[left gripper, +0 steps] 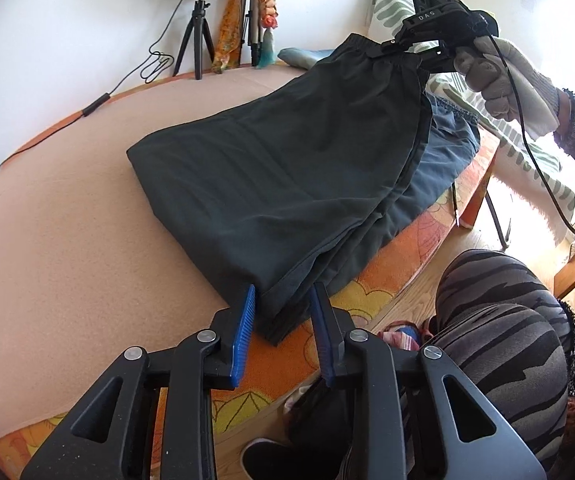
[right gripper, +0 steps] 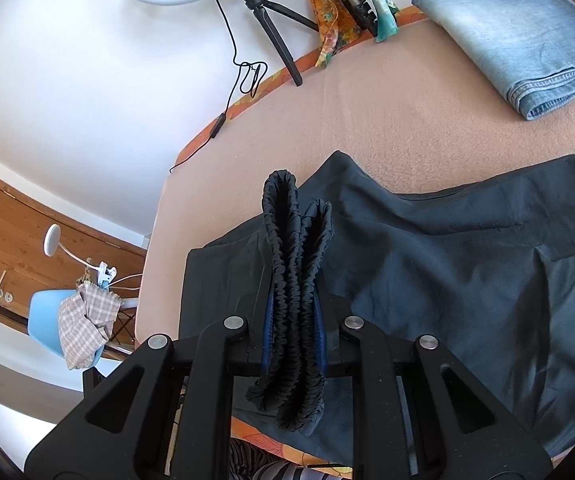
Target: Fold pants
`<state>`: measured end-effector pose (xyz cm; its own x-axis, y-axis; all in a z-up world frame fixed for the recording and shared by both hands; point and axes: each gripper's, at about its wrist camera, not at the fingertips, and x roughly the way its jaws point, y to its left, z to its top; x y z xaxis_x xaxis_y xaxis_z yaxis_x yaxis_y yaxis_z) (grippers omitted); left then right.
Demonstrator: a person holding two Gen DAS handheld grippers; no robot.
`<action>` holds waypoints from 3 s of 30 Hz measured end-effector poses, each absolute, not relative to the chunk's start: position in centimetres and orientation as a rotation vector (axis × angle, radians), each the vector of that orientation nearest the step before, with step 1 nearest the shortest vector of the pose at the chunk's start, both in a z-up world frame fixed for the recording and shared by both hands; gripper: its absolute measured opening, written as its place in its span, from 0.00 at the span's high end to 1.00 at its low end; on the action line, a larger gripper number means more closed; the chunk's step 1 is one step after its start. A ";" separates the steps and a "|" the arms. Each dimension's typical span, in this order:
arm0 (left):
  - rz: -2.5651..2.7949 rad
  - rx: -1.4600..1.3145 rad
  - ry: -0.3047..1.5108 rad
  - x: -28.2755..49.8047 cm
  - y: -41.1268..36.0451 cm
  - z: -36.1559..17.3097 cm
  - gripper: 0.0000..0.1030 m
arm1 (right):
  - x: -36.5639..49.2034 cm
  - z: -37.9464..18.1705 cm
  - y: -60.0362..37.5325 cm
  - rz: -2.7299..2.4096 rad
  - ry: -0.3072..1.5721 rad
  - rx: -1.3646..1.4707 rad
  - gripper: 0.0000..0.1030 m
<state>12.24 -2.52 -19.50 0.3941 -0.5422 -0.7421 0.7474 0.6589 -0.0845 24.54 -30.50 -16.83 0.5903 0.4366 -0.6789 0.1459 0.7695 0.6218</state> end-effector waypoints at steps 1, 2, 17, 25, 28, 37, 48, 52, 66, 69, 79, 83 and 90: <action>-0.842 0.301 0.820 12.2 -2.7 -19.5 0.75 | 24.6 -16.7 -30.5 0.185 0.944 0.690 0.83; -0.857 0.315 0.817 12.2 -2.8 -19.4 0.75 | 24.7 -16.6 -30.5 0.184 0.946 0.685 0.83; -0.901 0.402 0.849 12.8 -3.5 -19.9 0.94 | 24.9 -16.5 -30.6 0.171 0.947 0.702 0.83; -0.801 0.360 0.773 8.6 -4.3 -20.1 0.93 | 24.1 -12.8 -31.5 0.161 0.867 0.656 0.83; -0.801 0.320 0.798 9.0 -3.9 -19.4 0.89 | 23.8 -13.5 -32.1 0.146 0.890 0.653 0.83; -0.749 0.203 0.773 11.6 -2.1 -16.4 0.89 | 22.5 -17.1 -34.7 0.088 0.922 0.713 0.83; -0.746 0.223 0.814 18.7 -5.5 -16.8 0.89 | 22.1 -17.6 -35.9 0.091 0.929 0.720 0.83; -0.740 0.225 0.869 19.8 -6.9 -18.1 0.89 | 21.9 -17.9 -36.8 0.081 0.935 0.724 0.83; -0.794 0.250 0.844 19.4 -10.2 -17.9 0.89 | 19.0 -16.1 -42.8 -0.015 0.963 0.664 0.83; -0.806 0.244 0.842 19.3 -10.9 -17.7 0.89 | 18.1 -15.7 -44.2 -0.042 0.967 0.651 0.83; -0.824 0.235 0.861 19.6 -12.2 -17.7 0.82 | 15.3 -15.7 -49.4 -0.143 0.965 0.658 0.83; -0.828 0.229 0.867 19.6 -12.4 -17.7 0.82 | 15.1 -16.3 -50.7 -0.167 0.978 0.654 0.83; -0.826 0.220 0.893 19.7 -12.3 -18.0 0.79 | 15.4 -17.8 -51.3 -0.216 1.012 0.604 0.82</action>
<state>19.74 -12.28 -17.98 0.3491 -0.5449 -0.7624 0.7177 0.6785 -0.1563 15.35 -51.31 -17.76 0.5254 0.1029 -0.8446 0.4390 0.8175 0.3727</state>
